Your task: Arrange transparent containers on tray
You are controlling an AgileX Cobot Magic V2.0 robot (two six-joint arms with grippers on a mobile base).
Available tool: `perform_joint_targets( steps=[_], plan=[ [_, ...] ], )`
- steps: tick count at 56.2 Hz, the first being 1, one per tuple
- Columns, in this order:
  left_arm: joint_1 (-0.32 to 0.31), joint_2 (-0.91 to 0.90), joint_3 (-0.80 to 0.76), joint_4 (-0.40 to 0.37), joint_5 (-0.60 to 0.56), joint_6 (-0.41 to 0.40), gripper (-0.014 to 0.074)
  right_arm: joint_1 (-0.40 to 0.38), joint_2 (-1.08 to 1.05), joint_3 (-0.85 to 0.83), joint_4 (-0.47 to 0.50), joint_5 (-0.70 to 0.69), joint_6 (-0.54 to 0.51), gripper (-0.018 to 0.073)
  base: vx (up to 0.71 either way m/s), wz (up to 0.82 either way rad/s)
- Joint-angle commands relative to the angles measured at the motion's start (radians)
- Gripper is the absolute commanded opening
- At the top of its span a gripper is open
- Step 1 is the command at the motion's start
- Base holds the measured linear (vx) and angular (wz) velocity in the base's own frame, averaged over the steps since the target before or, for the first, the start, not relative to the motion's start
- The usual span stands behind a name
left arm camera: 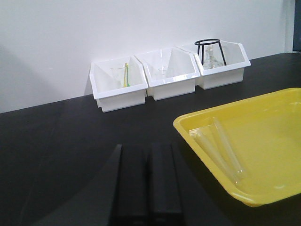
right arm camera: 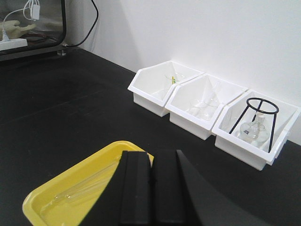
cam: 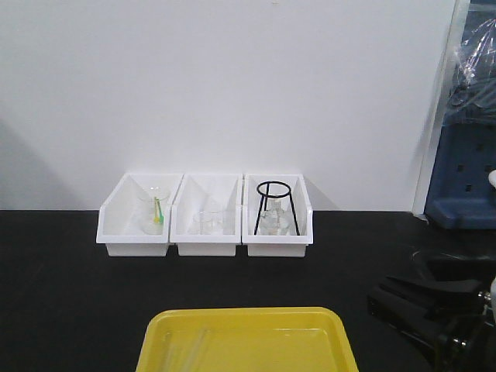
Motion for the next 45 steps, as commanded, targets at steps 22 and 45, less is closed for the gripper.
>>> perform_joint_targets(
  steps=[22,45],
  plan=[
    [0.001,-0.023,0.038,-0.006,-0.075,-0.001,-0.0001,-0.004,-0.048,0.042,1.462,0.371,-1.218,-0.0013,0.0,0.0],
    [0.001,-0.023,0.038,-0.006,-0.075,-0.001,-0.0001,-0.264,-0.597,0.486,1.826,0.377,-1.656,-0.0013,0.0,0.0]
  ],
)
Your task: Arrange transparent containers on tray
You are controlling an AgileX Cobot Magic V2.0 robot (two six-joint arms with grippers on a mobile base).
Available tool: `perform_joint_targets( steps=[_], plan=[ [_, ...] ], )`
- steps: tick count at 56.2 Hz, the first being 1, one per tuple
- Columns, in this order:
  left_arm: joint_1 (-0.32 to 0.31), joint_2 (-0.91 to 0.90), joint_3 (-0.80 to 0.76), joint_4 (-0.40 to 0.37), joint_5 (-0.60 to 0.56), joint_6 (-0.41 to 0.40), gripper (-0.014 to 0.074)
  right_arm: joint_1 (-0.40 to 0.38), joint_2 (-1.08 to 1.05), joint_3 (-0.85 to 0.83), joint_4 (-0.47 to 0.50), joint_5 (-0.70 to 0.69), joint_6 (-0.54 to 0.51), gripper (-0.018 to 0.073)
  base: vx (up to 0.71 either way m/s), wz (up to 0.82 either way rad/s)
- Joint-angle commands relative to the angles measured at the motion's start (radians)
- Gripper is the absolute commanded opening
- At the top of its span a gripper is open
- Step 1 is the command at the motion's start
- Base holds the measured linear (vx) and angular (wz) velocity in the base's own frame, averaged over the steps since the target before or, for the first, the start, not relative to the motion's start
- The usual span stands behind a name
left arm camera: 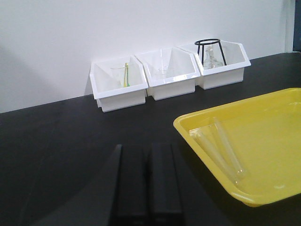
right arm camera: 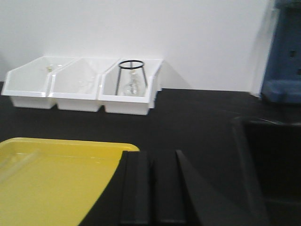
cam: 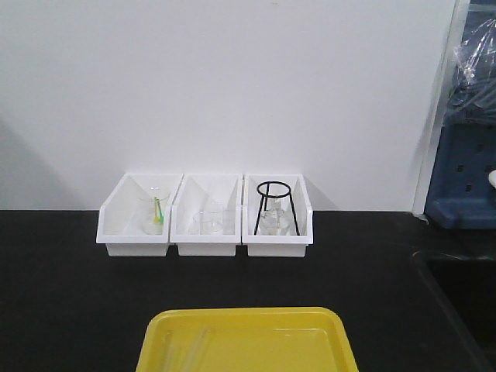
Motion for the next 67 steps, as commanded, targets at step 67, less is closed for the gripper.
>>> perform_joint_targets(
  steps=[67],
  plan=[
    [0.001,-0.022,0.037,-0.006,-0.077,-0.001,-0.0001,-0.233,-0.362,0.269,-0.063,-0.01,0.082,-0.0011,0.0,0.0]
  ],
)
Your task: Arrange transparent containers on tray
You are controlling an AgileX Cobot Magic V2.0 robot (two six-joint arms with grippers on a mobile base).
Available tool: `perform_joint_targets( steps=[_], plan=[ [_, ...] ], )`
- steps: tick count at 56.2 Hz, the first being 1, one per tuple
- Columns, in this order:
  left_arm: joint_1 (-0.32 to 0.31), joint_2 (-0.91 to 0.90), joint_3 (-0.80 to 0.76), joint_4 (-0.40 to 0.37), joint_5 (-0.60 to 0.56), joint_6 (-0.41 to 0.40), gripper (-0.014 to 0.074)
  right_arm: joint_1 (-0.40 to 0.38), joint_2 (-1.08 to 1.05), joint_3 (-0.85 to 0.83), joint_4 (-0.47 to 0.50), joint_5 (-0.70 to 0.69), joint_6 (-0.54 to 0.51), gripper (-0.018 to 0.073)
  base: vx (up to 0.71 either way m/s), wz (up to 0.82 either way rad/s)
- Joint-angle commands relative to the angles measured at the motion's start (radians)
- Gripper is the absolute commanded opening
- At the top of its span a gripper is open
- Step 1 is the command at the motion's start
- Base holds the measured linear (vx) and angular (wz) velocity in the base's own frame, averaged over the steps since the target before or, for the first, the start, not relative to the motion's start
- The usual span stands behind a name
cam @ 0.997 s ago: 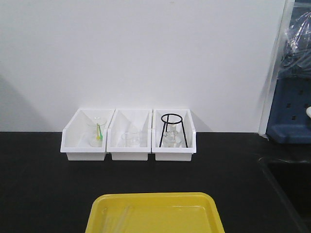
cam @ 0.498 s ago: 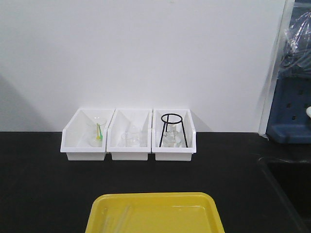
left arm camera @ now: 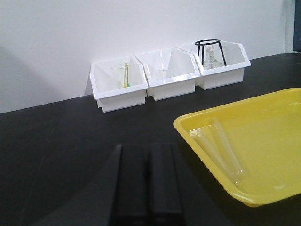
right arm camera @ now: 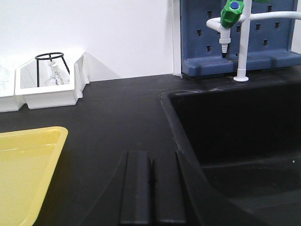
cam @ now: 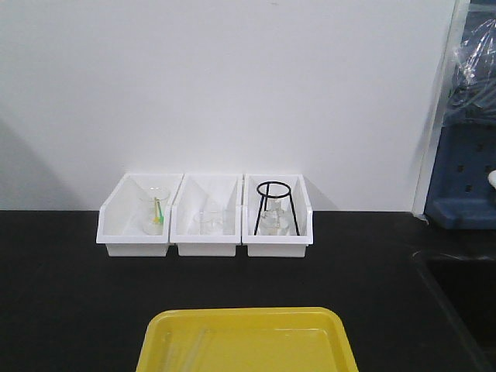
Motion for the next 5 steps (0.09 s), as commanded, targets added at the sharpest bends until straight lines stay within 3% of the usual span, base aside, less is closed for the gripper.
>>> perform_joint_targets(
  steps=[1,5],
  plan=[
    [0.001,-0.022,0.037,-0.006,-0.077,-0.001,-0.0001,-0.008,-0.009,0.01,-0.009,-0.077,-0.005,-0.0011,0.0,0.0],
    [0.001,-0.022,0.037,-0.006,-0.077,-0.001,-0.0001,-0.008,-0.009,0.01,-0.009,-0.077,-0.005,-0.0011,0.0,0.0]
  ],
)
